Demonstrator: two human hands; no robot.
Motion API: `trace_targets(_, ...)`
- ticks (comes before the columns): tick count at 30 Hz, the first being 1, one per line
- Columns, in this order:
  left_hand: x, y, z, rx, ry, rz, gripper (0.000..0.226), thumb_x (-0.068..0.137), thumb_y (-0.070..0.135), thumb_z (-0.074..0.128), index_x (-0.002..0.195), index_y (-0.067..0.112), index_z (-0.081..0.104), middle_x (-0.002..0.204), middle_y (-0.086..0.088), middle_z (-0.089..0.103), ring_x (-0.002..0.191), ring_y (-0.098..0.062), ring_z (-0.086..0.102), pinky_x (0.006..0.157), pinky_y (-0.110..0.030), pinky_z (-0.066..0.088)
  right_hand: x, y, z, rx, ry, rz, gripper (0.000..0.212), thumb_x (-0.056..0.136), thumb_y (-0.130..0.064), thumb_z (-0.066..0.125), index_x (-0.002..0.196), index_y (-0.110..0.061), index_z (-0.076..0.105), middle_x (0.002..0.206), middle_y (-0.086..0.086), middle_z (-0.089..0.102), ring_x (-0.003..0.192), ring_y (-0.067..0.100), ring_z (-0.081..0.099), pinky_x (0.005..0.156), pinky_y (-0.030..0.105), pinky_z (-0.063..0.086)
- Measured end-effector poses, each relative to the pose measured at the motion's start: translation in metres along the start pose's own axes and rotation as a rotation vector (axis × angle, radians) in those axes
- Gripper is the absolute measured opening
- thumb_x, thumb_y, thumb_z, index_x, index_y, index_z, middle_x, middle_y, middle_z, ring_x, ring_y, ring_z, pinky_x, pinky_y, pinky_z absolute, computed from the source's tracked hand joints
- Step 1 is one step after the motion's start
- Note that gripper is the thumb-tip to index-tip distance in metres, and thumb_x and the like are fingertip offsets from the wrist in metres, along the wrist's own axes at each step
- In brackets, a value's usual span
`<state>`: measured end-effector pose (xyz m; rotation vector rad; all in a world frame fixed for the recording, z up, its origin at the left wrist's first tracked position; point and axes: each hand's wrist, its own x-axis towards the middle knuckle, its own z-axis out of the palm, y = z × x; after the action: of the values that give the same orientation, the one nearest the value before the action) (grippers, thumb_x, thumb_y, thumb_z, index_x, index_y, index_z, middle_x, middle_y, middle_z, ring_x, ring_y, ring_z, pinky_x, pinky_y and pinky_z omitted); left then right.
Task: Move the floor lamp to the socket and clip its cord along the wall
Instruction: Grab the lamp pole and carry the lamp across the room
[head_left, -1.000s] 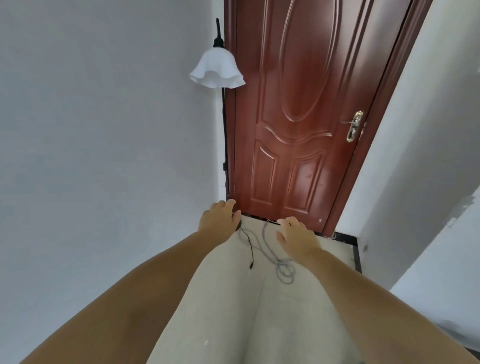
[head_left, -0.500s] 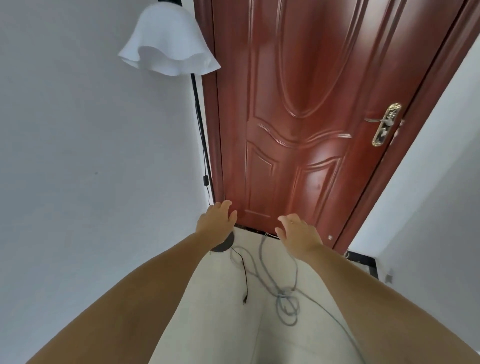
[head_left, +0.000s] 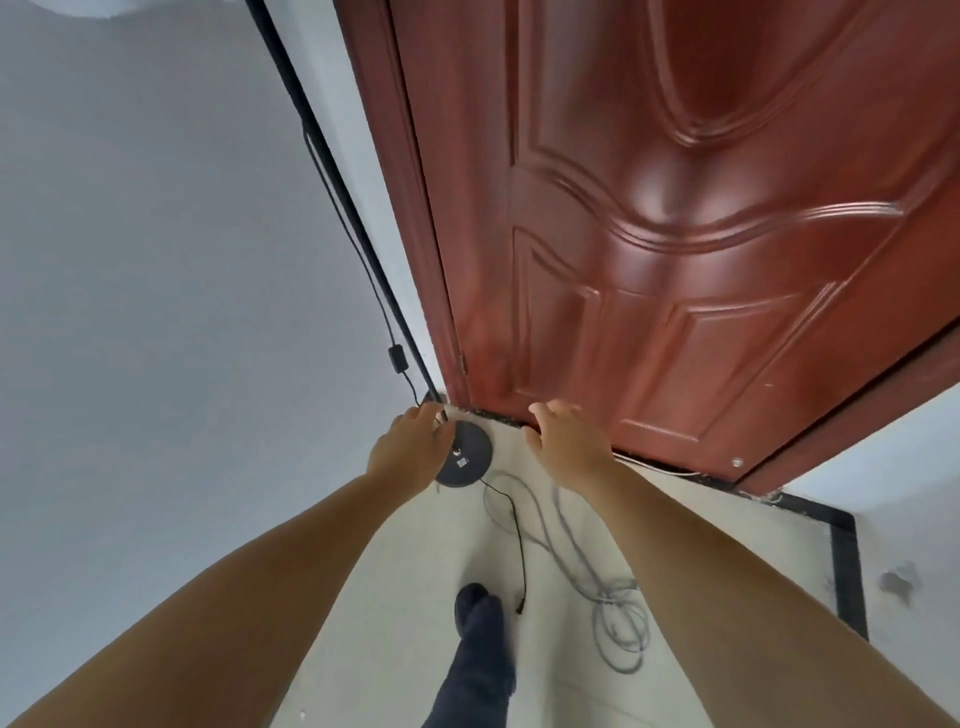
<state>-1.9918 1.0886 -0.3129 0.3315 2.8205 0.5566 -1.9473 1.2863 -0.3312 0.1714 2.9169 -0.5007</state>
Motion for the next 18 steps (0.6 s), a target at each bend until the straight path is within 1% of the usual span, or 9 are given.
trace_targets(2,0.039,-0.020,0.016,0.022,-0.047,-0.020,0.041,0.098,0.038,0.033,0.132,0.018,0.044,0.131,-0.010,0.057,0.116,-0.028,0.055,0.092,-0.042,0.049,0.051,0.002,0.026,0.016,-0.030,0.005,0.039,0.097,-0.035,0.034,0.127,-0.013,0.045,0.127,0.012,0.052,0.115,0.031,0.051,0.096,0.045,0.039)
trace_targets(4,0.076,-0.045,0.036,0.052,-0.091,-0.067,0.041,0.098,0.038,0.035,0.132,0.017,0.045,0.132,-0.010,0.057,0.116,-0.029,0.056,0.094,-0.043,0.050,0.097,0.004,0.058,0.073,-0.039,0.015,0.037,0.097,-0.035,0.036,0.124,-0.012,0.046,0.125,0.012,0.051,0.112,0.033,0.053,0.090,0.045,0.042)
trace_targets(6,0.113,-0.068,0.061,0.048,-0.136,-0.163,0.041,0.097,0.038,0.035,0.128,0.015,0.050,0.131,-0.010,0.058,0.115,-0.028,0.057,0.095,-0.041,0.049,0.139,0.007,0.093,0.134,-0.071,0.033,0.039,0.097,-0.036,0.036,0.125,-0.012,0.046,0.127,0.013,0.050,0.113,0.033,0.053,0.087,0.046,0.045)
trace_targets(8,0.146,-0.090,0.088,0.027,-0.173,-0.291,0.043,0.097,0.039,0.036,0.123,0.011,0.053,0.130,-0.012,0.059,0.112,-0.028,0.057,0.093,-0.038,0.046,0.173,0.013,0.131,0.151,-0.137,0.052,0.042,0.097,-0.037,0.035,0.131,-0.013,0.042,0.134,0.012,0.046,0.117,0.032,0.051,0.090,0.047,0.044)
trace_targets(10,0.175,-0.110,0.112,-0.038,-0.181,-0.417,0.054,0.094,0.046,0.042,0.132,0.009,0.045,0.135,-0.014,0.055,0.119,-0.030,0.054,0.097,-0.039,0.043,0.200,0.020,0.167,0.165,-0.194,0.069,0.044,0.098,-0.038,0.034,0.134,-0.015,0.040,0.136,0.011,0.045,0.117,0.030,0.051,0.091,0.046,0.045)
trace_targets(12,0.206,-0.124,0.131,-0.219,-0.129,-0.514,0.075,0.087,0.051,0.053,0.145,0.011,0.026,0.147,-0.014,0.043,0.133,-0.030,0.043,0.106,-0.042,0.038,0.227,0.027,0.201,0.190,-0.221,0.079,0.044,0.097,-0.037,0.035,0.136,-0.016,0.038,0.136,0.011,0.045,0.118,0.029,0.050,0.091,0.045,0.045)
trace_targets(14,0.240,-0.135,0.143,-0.437,-0.029,-0.488,0.088,0.081,0.049,0.063,0.148,0.016,0.016,0.154,-0.009,0.033,0.140,-0.026,0.033,0.112,-0.040,0.031,0.253,0.030,0.233,0.209,-0.244,0.081,0.047,0.097,-0.039,0.036,0.138,-0.017,0.036,0.139,0.010,0.044,0.122,0.028,0.048,0.092,0.044,0.044)
trace_targets(16,0.272,-0.140,0.149,-0.598,0.076,-0.400,0.081,0.080,0.042,0.068,0.145,0.022,0.024,0.153,-0.003,0.035,0.141,-0.020,0.032,0.113,-0.038,0.029,0.278,0.028,0.263,0.258,-0.271,0.090,0.053,0.095,-0.042,0.040,0.141,-0.017,0.033,0.143,0.010,0.041,0.127,0.028,0.044,0.095,0.044,0.043)
trace_targets(18,0.296,-0.142,0.147,-0.781,0.158,-0.344,0.059,0.081,0.036,0.069,0.133,0.028,0.042,0.143,0.003,0.047,0.132,-0.012,0.043,0.103,-0.027,0.035,0.297,0.021,0.289,0.384,-0.302,0.097,0.061,0.091,-0.043,0.048,0.143,-0.017,0.029,0.146,0.008,0.038,0.130,0.027,0.042,0.098,0.044,0.042)
